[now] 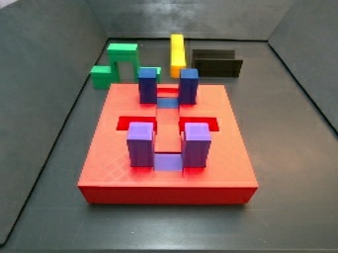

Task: Pick up the yellow object. Move up. Move to above the board. Insert the yellow object.
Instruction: Pick up the yellow object.

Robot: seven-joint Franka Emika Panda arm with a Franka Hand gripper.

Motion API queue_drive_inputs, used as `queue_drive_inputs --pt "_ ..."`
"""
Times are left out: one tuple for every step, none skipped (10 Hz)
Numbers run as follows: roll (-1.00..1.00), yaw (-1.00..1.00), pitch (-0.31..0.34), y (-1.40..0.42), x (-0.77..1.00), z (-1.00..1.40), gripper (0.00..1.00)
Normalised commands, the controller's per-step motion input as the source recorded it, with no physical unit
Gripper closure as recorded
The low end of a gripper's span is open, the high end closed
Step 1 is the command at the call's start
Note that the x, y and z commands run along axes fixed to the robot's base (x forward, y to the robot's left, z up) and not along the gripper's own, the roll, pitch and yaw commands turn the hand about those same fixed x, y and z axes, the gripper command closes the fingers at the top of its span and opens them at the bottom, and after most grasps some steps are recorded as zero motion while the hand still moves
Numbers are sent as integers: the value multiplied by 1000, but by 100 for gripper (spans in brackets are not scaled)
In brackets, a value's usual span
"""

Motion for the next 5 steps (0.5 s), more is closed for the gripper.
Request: queue_drive_inputs --pt "176 0 0 -271 146 -203 0" --pt "429 0 0 -449 129 -300 0" --pt "460 0 0 -440 43 -463 0" --pt "183 0 -30 146 97 -614 0" --pt "159 0 -24 526 323 -506 0"
